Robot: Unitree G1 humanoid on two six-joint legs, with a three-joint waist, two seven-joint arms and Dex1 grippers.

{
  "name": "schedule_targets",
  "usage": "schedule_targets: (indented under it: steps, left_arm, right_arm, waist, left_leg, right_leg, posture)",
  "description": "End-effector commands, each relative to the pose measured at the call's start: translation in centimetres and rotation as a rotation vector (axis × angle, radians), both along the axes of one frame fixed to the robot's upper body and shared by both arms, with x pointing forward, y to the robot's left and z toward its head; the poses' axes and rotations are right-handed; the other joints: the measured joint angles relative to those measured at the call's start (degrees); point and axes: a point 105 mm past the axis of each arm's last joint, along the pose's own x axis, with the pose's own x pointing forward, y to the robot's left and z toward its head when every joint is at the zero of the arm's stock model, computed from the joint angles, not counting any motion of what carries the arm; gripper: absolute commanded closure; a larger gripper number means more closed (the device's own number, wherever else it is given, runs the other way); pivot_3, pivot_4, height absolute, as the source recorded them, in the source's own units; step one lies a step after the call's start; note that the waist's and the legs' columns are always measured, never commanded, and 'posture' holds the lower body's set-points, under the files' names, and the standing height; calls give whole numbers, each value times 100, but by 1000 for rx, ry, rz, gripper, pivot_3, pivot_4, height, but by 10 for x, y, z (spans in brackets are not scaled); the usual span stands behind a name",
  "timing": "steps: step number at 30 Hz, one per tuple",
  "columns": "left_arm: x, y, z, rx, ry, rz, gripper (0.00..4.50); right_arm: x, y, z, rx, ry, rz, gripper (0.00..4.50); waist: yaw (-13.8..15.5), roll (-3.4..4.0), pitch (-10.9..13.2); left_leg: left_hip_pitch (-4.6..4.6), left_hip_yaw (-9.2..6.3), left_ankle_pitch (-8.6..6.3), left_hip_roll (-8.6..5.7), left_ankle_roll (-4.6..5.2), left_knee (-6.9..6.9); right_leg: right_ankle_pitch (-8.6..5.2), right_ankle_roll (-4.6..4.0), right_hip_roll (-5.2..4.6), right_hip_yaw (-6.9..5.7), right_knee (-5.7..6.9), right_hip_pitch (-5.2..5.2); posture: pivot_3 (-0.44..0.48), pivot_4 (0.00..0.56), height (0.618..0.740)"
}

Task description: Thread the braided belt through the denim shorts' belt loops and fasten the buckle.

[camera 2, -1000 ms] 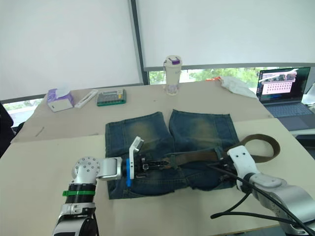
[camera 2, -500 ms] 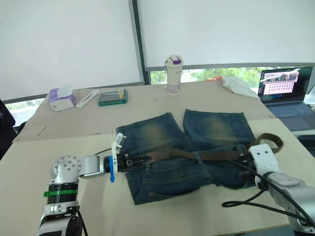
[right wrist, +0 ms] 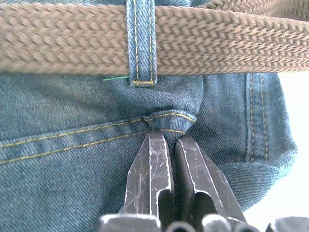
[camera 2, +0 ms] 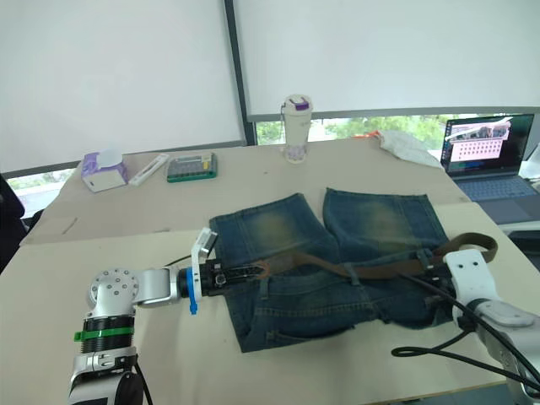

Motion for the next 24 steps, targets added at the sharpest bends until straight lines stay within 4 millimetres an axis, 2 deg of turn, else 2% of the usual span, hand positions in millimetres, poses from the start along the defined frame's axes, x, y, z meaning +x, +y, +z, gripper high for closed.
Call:
schedule_targets:
  steps: [1,5,7,9,15,19,24]
  left_arm:
    - [0,-2,13,-35,-49,-16,4500]
    - [1,-6,15,-53,-51,-18,4500]
    - [2,-11,16,-63,-53,-26,4500]
    - [1,-16,18,-80,-55,-38,4500]
    - [2,-25,28,-106,-79,-64,4500]
    - [2,-24,31,-109,-87,-71,4500]
    - [-2,-25,31,-102,-96,-83,4500]
  right_arm:
    - [-11,9,37,6,-82,85,2651]
    - [-33,44,62,240,-123,253,1351]
    - [-41,73,72,384,-142,394,1351]
    - [-45,105,72,500,-153,525,1351]
    - [-14,179,52,782,-202,590,1351]
    - [-3,198,50,889,-215,568,1351]
    - [9,208,56,981,-231,571,1351]
  waist:
    - [-19,0,1]
    - [-40,-2,2]
    - [-43,-8,5]
    - [-43,-12,7]
    - [-46,-3,3]
    - [-41,35,-21]
    - [-74,36,-22]
  left_leg:
    - [0,0,0,2,0,0]
    - [-16,0,0,9,-1,-4]
    - [-14,1,-1,9,1,-4]
    - [-11,1,-2,8,3,-4]
    - [3,0,0,9,-1,-6]
    - [-5,-11,1,6,-2,-6]
    - [3,-10,2,3,-4,-7]
  right_leg:
    - [0,0,2,0,0,0]
    - [-1,1,8,1,0,8]
    - [0,1,10,1,-1,14]
    - [0,0,9,-1,-2,17]
    - [2,-4,1,6,3,-6]
    - [3,-5,0,-1,3,-13]
    - [4,-7,4,1,4,-10]
  posture:
    - [0,150,740]
    - [0,150,740]
    - [0,150,740]
    - [0,150,740]
    - [0,150,740]
    - [0,150,740]
    - [0,150,740]
